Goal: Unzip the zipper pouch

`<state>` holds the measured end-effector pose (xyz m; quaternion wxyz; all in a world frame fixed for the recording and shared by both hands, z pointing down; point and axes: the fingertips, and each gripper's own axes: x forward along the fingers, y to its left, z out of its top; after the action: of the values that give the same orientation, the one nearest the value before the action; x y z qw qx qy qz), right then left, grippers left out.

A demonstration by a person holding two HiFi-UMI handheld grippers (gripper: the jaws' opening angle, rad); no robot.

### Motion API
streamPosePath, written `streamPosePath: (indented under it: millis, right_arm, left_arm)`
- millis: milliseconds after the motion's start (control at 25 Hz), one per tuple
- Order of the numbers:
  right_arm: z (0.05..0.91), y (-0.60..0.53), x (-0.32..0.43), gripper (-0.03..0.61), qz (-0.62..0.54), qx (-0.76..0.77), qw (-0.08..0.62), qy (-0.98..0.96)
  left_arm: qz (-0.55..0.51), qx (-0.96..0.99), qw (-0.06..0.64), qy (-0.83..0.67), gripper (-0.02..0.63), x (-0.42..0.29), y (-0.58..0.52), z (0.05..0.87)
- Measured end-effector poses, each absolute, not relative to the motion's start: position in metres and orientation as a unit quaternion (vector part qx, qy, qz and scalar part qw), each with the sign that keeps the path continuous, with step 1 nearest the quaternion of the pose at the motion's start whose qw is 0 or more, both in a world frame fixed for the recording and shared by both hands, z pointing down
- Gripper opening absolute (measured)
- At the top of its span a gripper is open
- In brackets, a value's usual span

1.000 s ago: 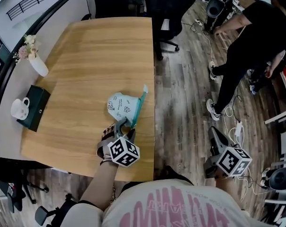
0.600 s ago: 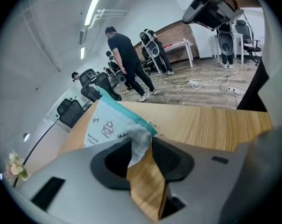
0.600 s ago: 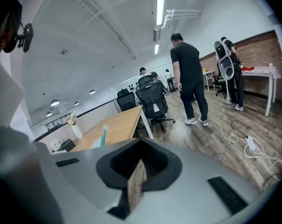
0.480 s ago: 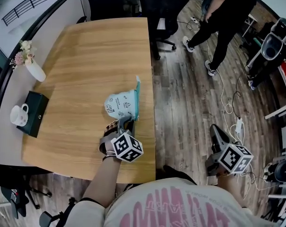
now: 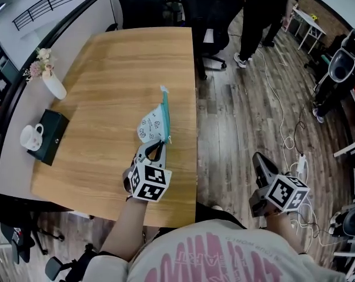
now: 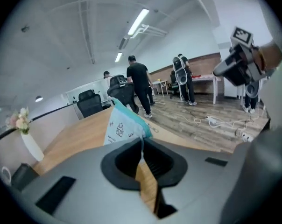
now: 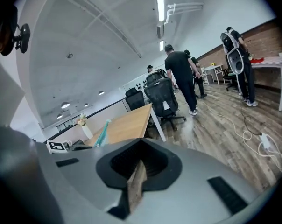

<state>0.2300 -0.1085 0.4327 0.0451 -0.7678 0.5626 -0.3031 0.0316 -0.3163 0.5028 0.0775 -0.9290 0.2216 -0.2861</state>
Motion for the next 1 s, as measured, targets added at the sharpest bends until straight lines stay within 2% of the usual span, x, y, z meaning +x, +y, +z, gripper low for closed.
streamPosePath:
  millis: [320,560,840,920,1000]
  right_arm:
    - [0.438,-0.167,0.196,-0.003,-0.321,-0.688,0.032,0.651]
    - [0.423,-0.219,0.141,-0.003,-0.331,-0.555,0.024,0.763]
    - [0.365,-0.248,0.07,0.0,-0.319,-0.34,0.036,0.884]
    - [0.346,-0.246,0.053,0.067,-0.299,-0.275,0.027,0.913]
    - [0.33,-0.24,0.04,0.1,-0.268,-0.213,0.011,0.94]
  left_arm:
    - [-0.173,-0.942,-0.046,0.284,0.014,-0.011,-0.303,0.439]
    - [-0.095,-0.937,-0.119,0.314,0.014,-0.027,-0.272,0.398]
    - [-0.082,-0.938,-0.114,0.318,0.012,-0.023,-0.237,0.372]
    - [-0.076,-0.941,-0.112,0.309,0.012,-0.021,-0.23,0.366]
    - [-0.066,-0.948,-0.112,0.291,0.012,-0.017,-0.223,0.359]
